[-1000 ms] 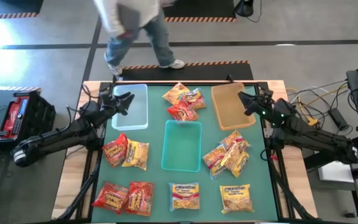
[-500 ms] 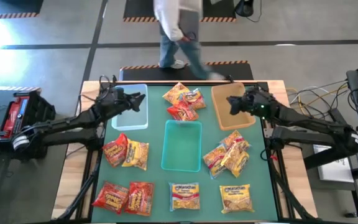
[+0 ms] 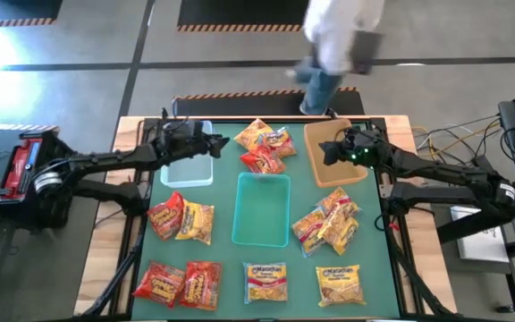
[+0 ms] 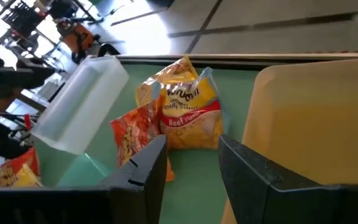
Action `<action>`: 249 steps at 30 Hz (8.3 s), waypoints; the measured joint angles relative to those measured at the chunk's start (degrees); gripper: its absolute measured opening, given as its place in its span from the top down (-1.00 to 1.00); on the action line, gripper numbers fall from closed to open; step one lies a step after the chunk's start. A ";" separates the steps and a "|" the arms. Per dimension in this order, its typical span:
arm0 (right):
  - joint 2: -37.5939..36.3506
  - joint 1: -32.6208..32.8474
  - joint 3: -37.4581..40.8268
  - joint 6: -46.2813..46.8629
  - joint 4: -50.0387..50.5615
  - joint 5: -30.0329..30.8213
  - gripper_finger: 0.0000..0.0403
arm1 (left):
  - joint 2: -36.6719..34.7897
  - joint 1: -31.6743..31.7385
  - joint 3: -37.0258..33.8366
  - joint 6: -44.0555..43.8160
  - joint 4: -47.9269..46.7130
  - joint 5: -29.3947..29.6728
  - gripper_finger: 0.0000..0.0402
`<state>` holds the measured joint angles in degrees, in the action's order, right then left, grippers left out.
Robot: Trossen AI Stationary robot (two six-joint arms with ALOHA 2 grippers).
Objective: Sort Maruchan noodles
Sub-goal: Put the orange noodle pack into the transparent bin
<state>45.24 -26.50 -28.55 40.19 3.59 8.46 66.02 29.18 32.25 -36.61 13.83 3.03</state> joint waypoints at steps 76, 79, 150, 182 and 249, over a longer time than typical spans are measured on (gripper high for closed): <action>53.89 4.63 -30.17 -28.05 1.47 -10.20 0.34 | 25.15 -7.85 11.87 -12.45 -12.79 3.66 -0.04; 54.68 4.63 -30.49 -28.67 3.24 -10.13 0.34 | 25.93 -7.91 11.87 -12.45 -11.64 1.94 -0.04; 46.92 4.63 -29.26 -28.99 -0.12 -13.04 0.60 | 32.61 -7.99 13.84 -13.44 6.16 0.75 1.00; 32.66 3.74 -29.32 -28.23 13.02 -12.74 0.11 | 27.77 -6.56 13.90 -11.43 4.76 -4.26 1.00; 61.15 2.10 -29.47 -21.36 -2.90 -16.06 0.66 | 25.29 -4.86 14.01 -7.66 -9.22 -15.65 0.21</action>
<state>106.39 -24.40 -58.02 18.83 0.69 -7.60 91.30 24.32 46.26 -44.27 4.61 -12.62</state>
